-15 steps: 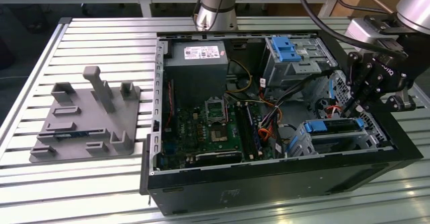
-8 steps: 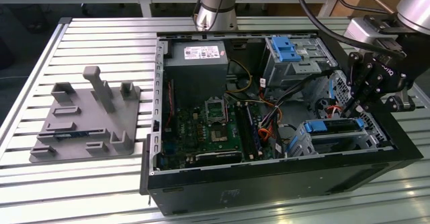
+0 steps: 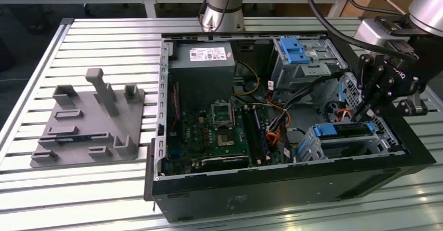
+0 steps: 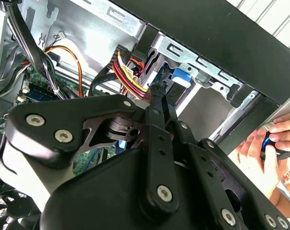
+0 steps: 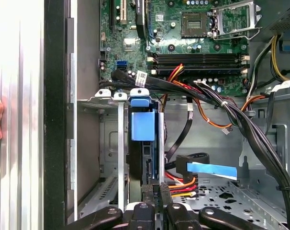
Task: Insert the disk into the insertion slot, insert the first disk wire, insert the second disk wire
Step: 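Insert the first disk wire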
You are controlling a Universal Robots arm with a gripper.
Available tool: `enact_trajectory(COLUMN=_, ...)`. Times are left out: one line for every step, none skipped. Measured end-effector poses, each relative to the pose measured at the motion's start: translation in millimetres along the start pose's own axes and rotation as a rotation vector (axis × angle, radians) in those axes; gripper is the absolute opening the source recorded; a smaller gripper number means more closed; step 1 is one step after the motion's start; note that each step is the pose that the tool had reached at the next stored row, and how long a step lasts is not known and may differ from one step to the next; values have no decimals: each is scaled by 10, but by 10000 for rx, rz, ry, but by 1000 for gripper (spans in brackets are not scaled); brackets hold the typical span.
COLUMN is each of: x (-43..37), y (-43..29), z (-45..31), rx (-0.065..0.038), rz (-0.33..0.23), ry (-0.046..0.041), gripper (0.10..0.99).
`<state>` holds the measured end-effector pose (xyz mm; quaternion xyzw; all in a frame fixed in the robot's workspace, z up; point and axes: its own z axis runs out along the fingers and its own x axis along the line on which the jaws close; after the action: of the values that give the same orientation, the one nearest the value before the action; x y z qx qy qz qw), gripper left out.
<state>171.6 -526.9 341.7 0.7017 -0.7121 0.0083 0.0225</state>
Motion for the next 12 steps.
enact_trajectory(x=2, y=0, z=3, rx=0, rz=0, ry=0, gripper=165)
enact_trajectory(x=4, y=0, z=4, rx=0, rz=1, ry=1, gripper=165)
enact_trajectory(x=5, y=0, z=6, rx=0, rz=1, ry=2, gripper=165)
enact_trajectory(x=7, y=0, z=7, rx=0, rz=1, ry=5, gripper=165)
enact_trajectory(x=9, y=0, z=9, rx=0, rz=0, ry=7, gripper=165)
enact_trajectory(x=12, y=0, z=12, rx=0, rz=1, ry=9, gripper=165)
enact_trajectory(x=14, y=0, z=14, rx=0, rz=1, ry=11, gripper=165)
enact_trajectory(x=17, y=0, z=15, rx=0, rz=1, ry=14, gripper=165)
enact_trajectory(x=19, y=0, z=18, rx=0, rz=1, ry=16, gripper=165)
enact_trajectory(x=21, y=0, z=20, rx=0, rz=1, ry=19, gripper=165)
enact_trajectory(x=21, y=0, z=23, rx=0, rz=1, ry=22, gripper=165)
enact_trajectory(x=21, y=0, z=28, rx=1, rz=1, ry=23, gripper=165)
